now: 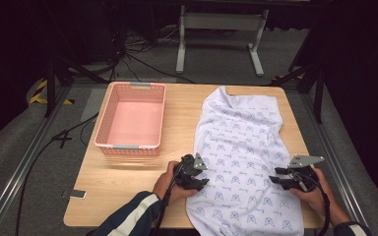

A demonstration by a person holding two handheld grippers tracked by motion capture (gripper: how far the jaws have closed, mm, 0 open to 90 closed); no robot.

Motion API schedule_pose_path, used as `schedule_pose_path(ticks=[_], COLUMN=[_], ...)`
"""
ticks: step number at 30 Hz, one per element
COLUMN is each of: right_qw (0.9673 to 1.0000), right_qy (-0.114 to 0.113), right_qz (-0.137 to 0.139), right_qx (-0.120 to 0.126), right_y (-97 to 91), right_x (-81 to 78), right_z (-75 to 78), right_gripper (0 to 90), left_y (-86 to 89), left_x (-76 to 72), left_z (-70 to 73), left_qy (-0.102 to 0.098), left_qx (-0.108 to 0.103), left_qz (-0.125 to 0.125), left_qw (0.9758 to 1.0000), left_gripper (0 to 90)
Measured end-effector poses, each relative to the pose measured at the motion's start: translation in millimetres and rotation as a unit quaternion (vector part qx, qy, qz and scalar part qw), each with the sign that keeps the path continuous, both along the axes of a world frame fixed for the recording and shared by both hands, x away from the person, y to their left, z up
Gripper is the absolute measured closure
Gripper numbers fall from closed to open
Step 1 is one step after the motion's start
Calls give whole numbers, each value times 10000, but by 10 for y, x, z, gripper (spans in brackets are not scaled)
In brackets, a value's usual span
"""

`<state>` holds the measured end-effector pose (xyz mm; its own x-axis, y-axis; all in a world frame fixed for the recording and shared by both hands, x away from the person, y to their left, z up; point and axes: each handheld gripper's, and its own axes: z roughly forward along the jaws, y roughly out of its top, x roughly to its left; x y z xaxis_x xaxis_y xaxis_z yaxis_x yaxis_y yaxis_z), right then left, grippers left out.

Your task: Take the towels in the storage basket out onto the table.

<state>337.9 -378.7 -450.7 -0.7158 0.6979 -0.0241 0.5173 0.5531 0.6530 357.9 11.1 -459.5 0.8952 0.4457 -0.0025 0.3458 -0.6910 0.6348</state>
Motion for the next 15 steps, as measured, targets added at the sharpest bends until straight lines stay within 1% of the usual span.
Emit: schedule_pose_path(ticks=[1,2,3,5,6,7,8,9,10,11,12,13,15], right_qw=[10000,9998,9998,9990,9983,9979,9969,9960,9947,9945,9951,9967,9988], right_qy=[0,106,106,193,262,320,423,480,526,504,415,261,38], right_qz=[0,193,193,390,502,543,648,734,865,904,893,773,426], right_qx=[0,24,24,96,123,136,159,185,181,125,28,45,221], right_y=[0,71,71,127,149,160,173,179,186,189,186,156,81], right_x=[0,-119,-119,-233,-298,-334,-389,-420,-464,-488,-505,-501,-443], right_z=[0,5,5,4,6,10,18,19,26,37,58,101,173], right_gripper=[548,541,541,519,507,492,480,477,468,454,450,451,470], left_y=[0,138,138,284,324,380,404,440,452,460,454,449,421], left_x=[0,-126,-126,-276,-324,-405,-454,-520,-555,-585,-607,-597,-539], left_z=[0,-9,-9,-3,-2,9,12,19,22,32,38,40,38], left_qy=[0,18,18,73,65,119,168,201,239,296,346,335,413], left_qx=[0,-25,-25,42,64,130,142,173,181,213,212,167,-100], left_qz=[0,43,43,74,42,30,44,-4,-11,-61,-95,-129,-102], left_qw=[10000,10000,10000,9999,9999,9998,9997,9996,9995,9993,9991,9992,9990], left_gripper=[513,516,517,518,518,517,518,517,513,506,496,485,453])
